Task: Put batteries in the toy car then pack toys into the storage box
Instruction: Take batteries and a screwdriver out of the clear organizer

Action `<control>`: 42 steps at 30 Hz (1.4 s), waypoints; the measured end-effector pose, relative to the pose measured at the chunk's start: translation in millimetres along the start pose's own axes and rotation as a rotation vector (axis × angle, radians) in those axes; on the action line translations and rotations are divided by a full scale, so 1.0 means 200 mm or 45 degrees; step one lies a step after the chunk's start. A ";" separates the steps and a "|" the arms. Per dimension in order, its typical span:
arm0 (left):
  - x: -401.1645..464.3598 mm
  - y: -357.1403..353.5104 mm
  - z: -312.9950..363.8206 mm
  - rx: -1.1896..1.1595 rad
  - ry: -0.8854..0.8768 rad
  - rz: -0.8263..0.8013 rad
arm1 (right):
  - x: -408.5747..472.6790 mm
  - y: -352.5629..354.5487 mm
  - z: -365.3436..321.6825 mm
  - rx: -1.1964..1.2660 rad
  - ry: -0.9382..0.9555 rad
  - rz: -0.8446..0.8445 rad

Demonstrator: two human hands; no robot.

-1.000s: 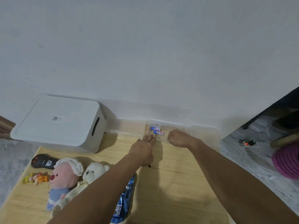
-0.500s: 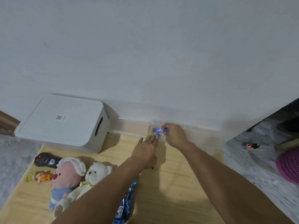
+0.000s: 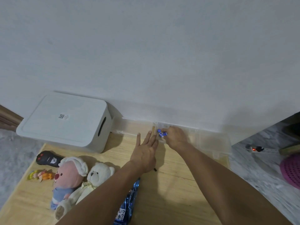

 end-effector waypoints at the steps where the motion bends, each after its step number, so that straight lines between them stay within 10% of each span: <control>1: 0.00 0.00 0.00 -0.006 0.007 -0.002 | 0.00 -0.01 0.00 0.011 0.014 -0.003; 24: 0.02 0.03 -0.02 -0.036 0.054 -0.107 | -0.03 0.11 0.06 0.306 0.100 0.022; 42: 0.20 0.07 -0.09 -0.332 0.154 0.199 | -0.49 -0.03 0.20 0.631 -0.143 0.262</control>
Point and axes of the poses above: each hand's wrist, its own x-axis towards the middle knuckle, its own y-axis out of the back of the hand, z = x × y, the point moved 1 cm from there along x, towards the middle knuckle, and after that the axes turned 15 degrees about z, right-handed, at the moved point
